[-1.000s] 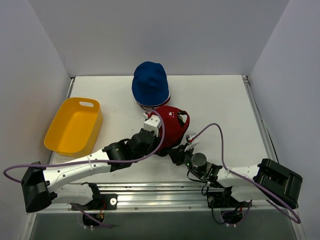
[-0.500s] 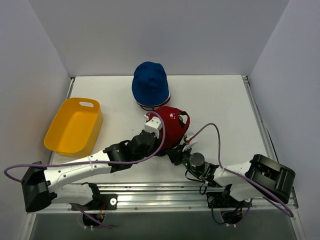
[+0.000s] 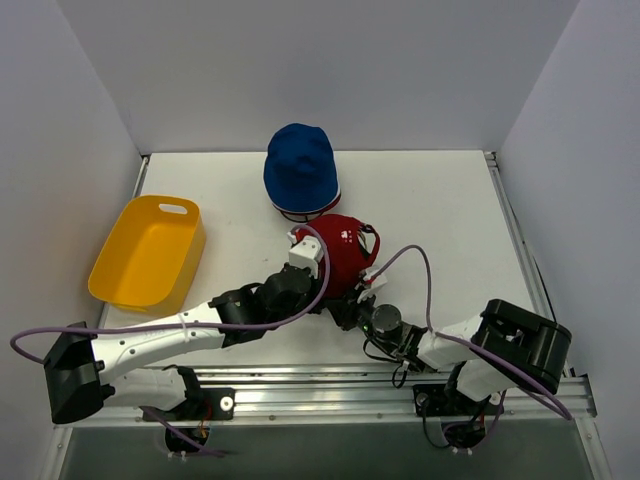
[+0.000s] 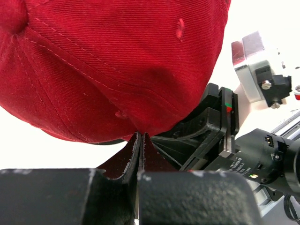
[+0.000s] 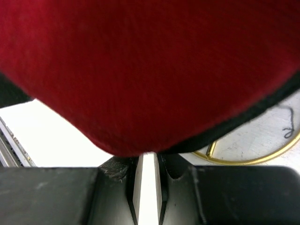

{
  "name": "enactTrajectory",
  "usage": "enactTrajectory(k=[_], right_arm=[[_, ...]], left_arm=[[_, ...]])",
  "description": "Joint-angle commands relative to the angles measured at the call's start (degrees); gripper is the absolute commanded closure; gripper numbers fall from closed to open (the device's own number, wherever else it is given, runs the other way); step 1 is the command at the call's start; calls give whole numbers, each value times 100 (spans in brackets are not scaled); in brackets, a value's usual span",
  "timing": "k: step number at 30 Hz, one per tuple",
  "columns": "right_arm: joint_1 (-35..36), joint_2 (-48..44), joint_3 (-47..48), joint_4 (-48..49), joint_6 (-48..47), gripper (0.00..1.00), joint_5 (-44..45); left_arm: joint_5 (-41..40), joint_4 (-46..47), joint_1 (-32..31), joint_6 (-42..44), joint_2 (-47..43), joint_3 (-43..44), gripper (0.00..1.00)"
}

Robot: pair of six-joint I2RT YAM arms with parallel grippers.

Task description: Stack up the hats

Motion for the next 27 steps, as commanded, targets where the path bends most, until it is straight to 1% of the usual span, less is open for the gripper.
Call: enactTrajectory(k=[1,8,19,22,27], right_arm=[[69,162,226,659,56,91,163],[122,329,270,870,100,91,216],[122,426,419,871,144,91,418],[122,443,410,879,170,91,532],[122,444,428,862,197,91,568]], left_arm=[[125,475,-73,-235,-4,-26,98],[160,519,-73,-331,14,1,98],[283,809,-81,-613,154,-140,98],[204,792,-117,-674,207,-175,98],[55,818,-126,-788,32,-306,98]])
